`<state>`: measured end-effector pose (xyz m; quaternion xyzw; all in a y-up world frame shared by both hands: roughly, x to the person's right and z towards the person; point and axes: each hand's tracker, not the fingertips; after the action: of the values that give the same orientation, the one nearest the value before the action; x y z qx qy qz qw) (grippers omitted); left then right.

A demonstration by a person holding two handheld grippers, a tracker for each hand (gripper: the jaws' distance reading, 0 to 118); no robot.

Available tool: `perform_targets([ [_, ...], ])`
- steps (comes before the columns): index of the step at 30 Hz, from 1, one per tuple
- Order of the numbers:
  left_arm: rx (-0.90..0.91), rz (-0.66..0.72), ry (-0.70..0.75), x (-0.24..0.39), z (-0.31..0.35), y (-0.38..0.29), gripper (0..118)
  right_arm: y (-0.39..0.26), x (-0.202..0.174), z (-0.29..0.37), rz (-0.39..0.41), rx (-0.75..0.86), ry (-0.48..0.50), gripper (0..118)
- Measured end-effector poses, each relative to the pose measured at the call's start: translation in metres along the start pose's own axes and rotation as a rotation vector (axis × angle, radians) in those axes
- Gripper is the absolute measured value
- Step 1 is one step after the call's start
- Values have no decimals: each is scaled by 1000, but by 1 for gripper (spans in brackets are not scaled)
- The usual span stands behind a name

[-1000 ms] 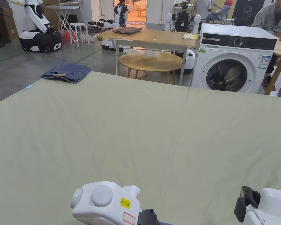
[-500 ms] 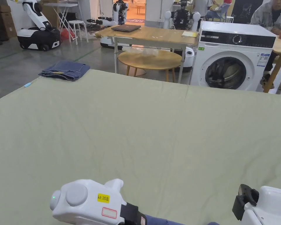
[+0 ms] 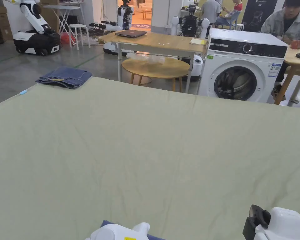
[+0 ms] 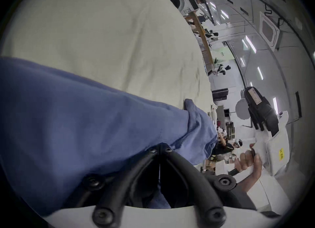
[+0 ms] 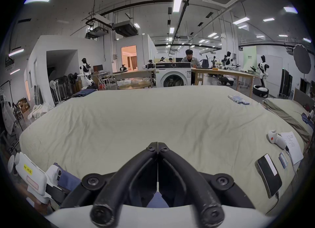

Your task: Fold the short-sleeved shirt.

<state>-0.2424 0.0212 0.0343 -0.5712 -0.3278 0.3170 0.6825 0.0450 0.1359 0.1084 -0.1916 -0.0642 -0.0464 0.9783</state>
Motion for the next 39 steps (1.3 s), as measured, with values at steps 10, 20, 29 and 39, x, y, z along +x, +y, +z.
perform_targets([
  [10,127,-100,48,19,109,12,0,4,2,1,15,8,3,0],
  [20,201,-33,194,-64,201,26,66,1,-10,-3,-6,7,30,0],
  [29,133,65,-116,-105,159,22,68,-1,-16,-2,-3,0,38,0],
  [39,142,47,-59,-85,128,14,8,0,-9,3,-13,1,20,0],
])
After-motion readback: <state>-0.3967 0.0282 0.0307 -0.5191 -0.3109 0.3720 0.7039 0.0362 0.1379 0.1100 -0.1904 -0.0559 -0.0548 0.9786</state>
